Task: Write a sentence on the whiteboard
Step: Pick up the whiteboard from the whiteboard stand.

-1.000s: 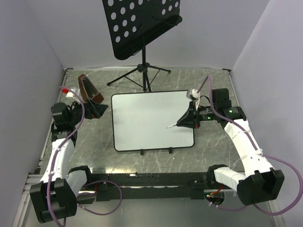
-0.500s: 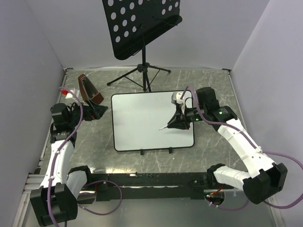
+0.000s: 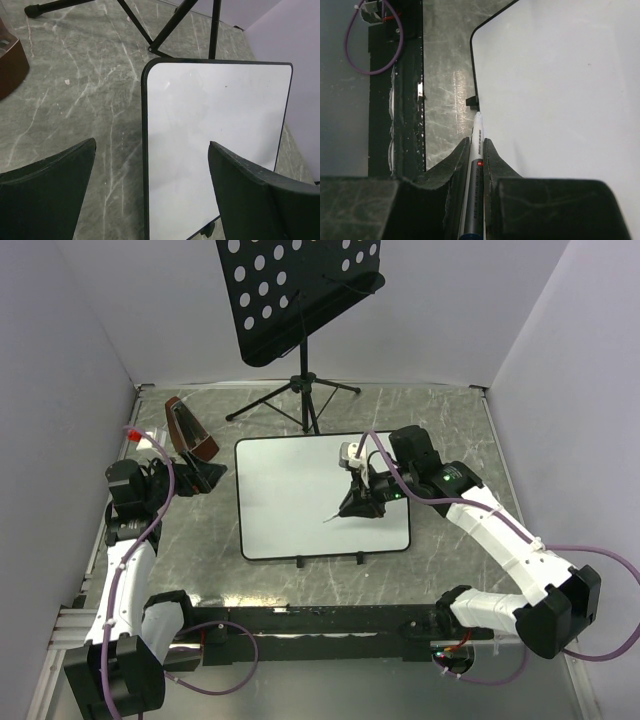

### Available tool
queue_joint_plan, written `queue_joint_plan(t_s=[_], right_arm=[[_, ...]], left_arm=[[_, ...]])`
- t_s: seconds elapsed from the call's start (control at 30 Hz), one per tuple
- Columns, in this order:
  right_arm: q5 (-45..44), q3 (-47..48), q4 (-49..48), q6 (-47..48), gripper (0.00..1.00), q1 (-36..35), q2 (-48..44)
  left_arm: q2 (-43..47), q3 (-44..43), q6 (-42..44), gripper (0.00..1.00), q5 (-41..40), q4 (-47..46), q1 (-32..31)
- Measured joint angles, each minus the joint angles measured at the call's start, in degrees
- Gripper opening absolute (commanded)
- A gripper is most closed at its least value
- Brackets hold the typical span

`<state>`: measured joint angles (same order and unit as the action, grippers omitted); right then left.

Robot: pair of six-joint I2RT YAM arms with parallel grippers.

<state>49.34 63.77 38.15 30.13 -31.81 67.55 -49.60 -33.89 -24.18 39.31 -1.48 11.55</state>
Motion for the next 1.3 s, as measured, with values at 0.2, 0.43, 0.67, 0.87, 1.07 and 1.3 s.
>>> queue_joint_plan(t_s=[0.2,0.43,0.67,0.87,1.07,1.3], right_arm=[[-0.9,0.0,0.0,-0.3,0.0,-1.2,0.1],[-1.9,0.0,-0.1,-0.5,0.0,-1.9,0.2],[-2.5,0.1,-0.1,-0.5,0.0,-2.8,0.7],[-3.1,0.1,-0.6,-0.7,0.0,-3.6,0.9],[-3.2,0.1,-0.9,-0.6,0.0,-3.7,0.9],[-3.0,-0.1,-1.1,-0.4,0.0,-3.7,-0.9]], left_arm=[[0.0,0.0,0.0,0.97,-0.2,0.0,0.0],[0.0,0.0,0.0,0.97,-0.2,0.0,0.0],[0.0,0.0,-0.1,0.97,-0.2,0.0,0.0],[0.0,0.0,-0.2,0.97,0.1,-0.2,-0.2],[-0.3,0.0,-0.6,0.97,3.2,-1.3,-0.4],[-4.9,0.0,-0.7,0.97,6.7,-2.1,-0.5]])
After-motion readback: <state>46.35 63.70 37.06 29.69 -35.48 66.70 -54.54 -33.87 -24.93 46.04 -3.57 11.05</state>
